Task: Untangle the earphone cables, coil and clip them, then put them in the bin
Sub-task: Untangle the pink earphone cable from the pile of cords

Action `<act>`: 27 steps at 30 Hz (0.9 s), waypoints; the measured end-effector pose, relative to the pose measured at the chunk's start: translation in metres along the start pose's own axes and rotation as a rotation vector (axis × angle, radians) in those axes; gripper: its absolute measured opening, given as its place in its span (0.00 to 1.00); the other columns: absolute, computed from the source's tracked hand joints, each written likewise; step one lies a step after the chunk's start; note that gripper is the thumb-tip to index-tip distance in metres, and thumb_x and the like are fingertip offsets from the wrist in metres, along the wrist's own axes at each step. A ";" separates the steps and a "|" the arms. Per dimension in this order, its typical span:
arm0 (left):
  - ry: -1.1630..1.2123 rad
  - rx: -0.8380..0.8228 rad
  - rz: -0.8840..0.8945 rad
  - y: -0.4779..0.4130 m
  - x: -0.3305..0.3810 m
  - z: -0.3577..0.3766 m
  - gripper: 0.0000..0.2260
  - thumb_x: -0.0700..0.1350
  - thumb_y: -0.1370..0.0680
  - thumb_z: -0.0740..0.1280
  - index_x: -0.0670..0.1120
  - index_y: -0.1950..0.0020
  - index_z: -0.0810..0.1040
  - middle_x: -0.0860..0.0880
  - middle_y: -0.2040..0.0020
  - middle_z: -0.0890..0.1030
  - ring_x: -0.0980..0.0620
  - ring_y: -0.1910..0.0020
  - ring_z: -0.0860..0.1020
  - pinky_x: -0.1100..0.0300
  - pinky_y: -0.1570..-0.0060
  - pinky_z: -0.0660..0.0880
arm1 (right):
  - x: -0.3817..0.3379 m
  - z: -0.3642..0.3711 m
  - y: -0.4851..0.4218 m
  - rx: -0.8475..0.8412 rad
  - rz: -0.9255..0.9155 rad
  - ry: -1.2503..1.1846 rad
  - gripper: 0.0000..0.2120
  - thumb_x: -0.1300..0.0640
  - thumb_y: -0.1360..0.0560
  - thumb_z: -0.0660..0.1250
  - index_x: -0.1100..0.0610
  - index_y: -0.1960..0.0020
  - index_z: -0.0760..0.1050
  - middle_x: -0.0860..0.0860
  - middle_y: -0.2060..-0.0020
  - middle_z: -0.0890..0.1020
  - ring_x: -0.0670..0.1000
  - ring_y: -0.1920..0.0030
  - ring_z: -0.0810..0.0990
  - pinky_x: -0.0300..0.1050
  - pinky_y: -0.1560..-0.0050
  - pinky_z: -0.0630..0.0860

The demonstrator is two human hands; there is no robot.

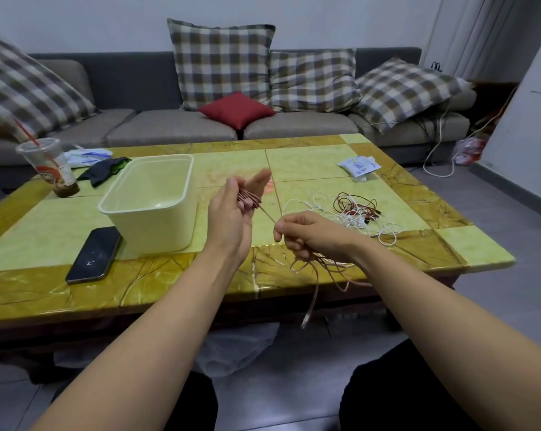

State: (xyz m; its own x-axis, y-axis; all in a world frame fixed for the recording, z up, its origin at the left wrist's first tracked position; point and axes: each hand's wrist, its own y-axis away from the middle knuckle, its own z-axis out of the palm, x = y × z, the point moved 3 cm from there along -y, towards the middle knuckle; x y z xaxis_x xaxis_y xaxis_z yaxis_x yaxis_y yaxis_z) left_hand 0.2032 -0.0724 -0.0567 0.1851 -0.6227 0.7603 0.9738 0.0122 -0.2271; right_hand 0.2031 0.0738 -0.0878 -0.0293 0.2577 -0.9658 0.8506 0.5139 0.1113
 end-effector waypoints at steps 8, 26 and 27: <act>-1.494 -0.320 0.269 0.012 -0.017 -0.011 0.11 0.47 0.16 0.55 0.46 0.53 0.74 0.49 0.61 0.81 0.49 0.61 0.77 0.53 0.59 0.70 | -0.008 -0.008 0.003 0.143 0.020 0.026 0.14 0.61 0.20 0.55 0.60 0.62 0.72 0.51 0.76 0.71 0.53 0.68 0.79 0.44 0.59 0.75; -0.333 -0.039 -0.194 -0.005 -0.007 -0.020 0.14 0.43 0.17 0.57 0.46 0.63 0.68 0.52 0.76 0.64 0.52 0.74 0.66 0.56 0.51 0.77 | 0.008 -0.015 0.000 0.178 0.065 -0.127 0.20 0.43 0.19 0.58 0.59 0.42 0.76 0.52 0.58 0.80 0.49 0.60 0.78 0.40 0.62 0.74; -0.427 -0.099 -0.162 -0.003 -0.008 -0.014 0.14 0.43 0.17 0.57 0.45 0.63 0.68 0.52 0.75 0.65 0.52 0.73 0.67 0.55 0.50 0.76 | 0.005 -0.014 -0.001 0.154 0.026 -0.191 0.22 0.43 0.20 0.59 0.60 0.38 0.75 0.54 0.51 0.81 0.51 0.53 0.81 0.43 0.55 0.78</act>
State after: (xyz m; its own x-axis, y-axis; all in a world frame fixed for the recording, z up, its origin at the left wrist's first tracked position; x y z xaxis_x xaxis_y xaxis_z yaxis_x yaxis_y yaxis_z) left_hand 0.1972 -0.0785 -0.0710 0.0898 -0.2323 0.9685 0.9812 -0.1459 -0.1260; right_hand 0.1949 0.0856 -0.0894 0.0809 0.1017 -0.9915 0.9204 0.3742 0.1135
